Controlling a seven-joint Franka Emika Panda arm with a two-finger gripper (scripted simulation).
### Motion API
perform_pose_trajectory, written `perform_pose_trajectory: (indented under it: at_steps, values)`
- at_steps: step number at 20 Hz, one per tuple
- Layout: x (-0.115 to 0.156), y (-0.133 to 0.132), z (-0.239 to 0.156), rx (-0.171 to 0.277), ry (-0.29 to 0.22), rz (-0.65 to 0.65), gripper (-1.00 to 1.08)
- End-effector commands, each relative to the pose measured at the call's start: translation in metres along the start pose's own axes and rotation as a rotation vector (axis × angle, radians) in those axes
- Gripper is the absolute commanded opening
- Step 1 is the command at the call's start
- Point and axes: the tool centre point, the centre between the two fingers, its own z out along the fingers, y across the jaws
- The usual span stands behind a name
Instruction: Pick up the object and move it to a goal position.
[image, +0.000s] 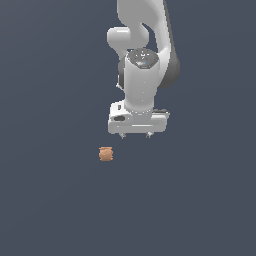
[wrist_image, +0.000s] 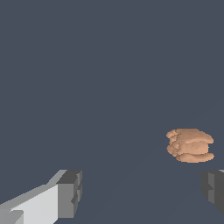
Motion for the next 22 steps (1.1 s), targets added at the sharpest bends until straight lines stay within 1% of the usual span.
perform_pose_trajectory:
  at_steps: [1, 8, 11, 16, 19, 22]
  values:
    - [0.000, 0.000, 0.000, 0.000, 0.000, 0.000, 1.00]
    - [0.001, 0.011, -0.007, 0.006, 0.010, 0.009, 1.00]
    - [0.001, 0.012, -0.010, 0.008, 0.014, 0.012, 1.00]
    - [0.001, 0.016, -0.006, 0.007, 0.011, 0.011, 1.00]
    - [0.001, 0.026, 0.003, 0.007, 0.007, 0.010, 1.00]
    - [0.001, 0.042, 0.018, 0.007, -0.001, 0.008, 1.00]
